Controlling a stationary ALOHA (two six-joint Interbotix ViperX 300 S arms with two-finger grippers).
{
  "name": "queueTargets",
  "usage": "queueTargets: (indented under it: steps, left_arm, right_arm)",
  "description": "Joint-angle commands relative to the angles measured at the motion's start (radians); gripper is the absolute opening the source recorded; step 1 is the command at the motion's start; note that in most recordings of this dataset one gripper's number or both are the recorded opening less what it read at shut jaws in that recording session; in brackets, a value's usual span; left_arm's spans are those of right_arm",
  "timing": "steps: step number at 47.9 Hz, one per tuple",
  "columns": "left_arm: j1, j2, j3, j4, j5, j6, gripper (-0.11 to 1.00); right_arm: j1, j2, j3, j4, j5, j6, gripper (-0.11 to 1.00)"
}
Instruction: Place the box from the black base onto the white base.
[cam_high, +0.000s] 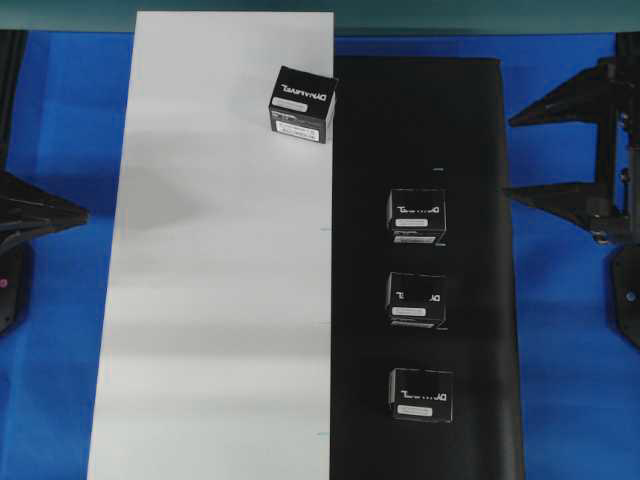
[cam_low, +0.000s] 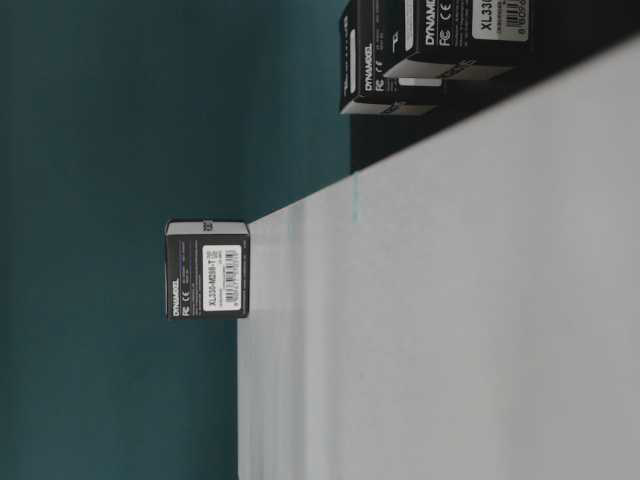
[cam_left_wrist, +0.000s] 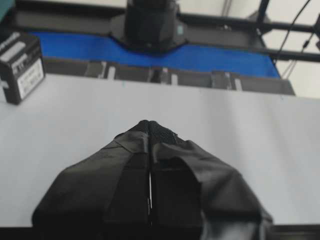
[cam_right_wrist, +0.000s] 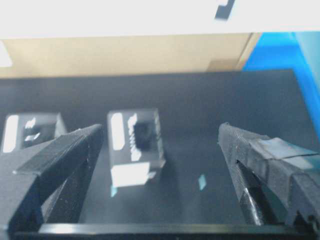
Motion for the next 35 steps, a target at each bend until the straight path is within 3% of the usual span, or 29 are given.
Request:
queueTargets:
  steps: [1, 11, 35]
  left_arm:
    - [0.002, -0.005, -0.025, 0.003, -0.006, 0.002, -0.06]
    - [0.002, -0.023, -0.018, 0.003, -0.006, 0.003, -0.06]
    - [0.0, -0.057, -0.006, 0.003, 0.003, -0.011, -0.06]
  right_arm:
    - [0.0, -0.032, 0.015, 0.005, -0.009, 0.041, 0.99]
    - [0.0, -0.103, 0.04, -0.023, -0.014, 0.075, 0.99]
    - [0.005, -0.104, 0.049, -0.021, -0.032, 0.072, 0.98]
